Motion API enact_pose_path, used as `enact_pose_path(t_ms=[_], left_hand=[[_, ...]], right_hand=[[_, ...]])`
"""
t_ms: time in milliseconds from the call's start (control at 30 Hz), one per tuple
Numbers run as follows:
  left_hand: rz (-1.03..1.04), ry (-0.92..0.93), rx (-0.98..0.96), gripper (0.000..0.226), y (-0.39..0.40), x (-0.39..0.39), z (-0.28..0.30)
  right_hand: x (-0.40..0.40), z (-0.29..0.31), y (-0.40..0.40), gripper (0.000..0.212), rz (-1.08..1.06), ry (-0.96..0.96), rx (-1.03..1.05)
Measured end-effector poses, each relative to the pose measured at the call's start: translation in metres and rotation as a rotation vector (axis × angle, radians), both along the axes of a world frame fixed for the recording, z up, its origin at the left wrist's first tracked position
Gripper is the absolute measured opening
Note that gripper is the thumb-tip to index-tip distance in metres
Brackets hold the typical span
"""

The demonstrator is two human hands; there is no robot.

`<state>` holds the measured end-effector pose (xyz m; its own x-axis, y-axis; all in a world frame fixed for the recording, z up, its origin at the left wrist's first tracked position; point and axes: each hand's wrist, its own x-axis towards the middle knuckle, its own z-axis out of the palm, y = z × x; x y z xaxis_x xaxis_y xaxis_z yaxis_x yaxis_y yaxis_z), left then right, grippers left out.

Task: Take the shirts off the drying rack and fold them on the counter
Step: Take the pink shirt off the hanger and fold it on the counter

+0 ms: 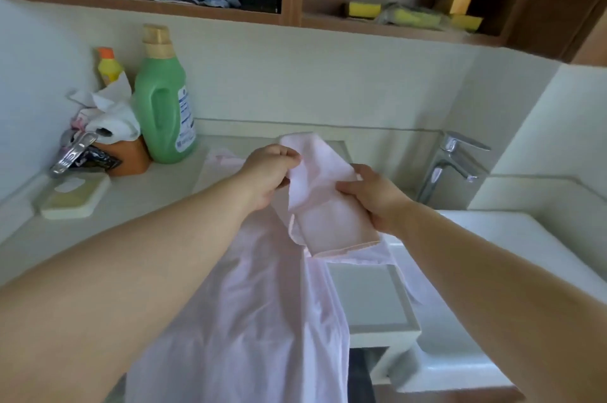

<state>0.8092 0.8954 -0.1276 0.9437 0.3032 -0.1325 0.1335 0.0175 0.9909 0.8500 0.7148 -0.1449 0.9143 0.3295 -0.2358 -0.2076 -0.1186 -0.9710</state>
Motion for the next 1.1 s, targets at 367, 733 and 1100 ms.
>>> enact_pose_path(t_ms=[367, 733, 1100], left_hand=[[-0.296, 0.143, 0.582, 0.028, -0.113, 0.069, -0.045], [-0.52, 0.457, 1.009, 0.03, -0.149, 0.094, -0.094], [-0.533, 0.391, 0.992, 0.045, -0.155, 0.1, -0.097]], right_hand=[[0.037, -0.024, -0.165, 0.027, -0.564, 0.142, 0.051], [0.096, -0.065, -0.192, 0.032, -0.591, 0.214, 0.106], [0.105, -0.096, -0.212, 0.013, -0.559, 0.053, -0.323]])
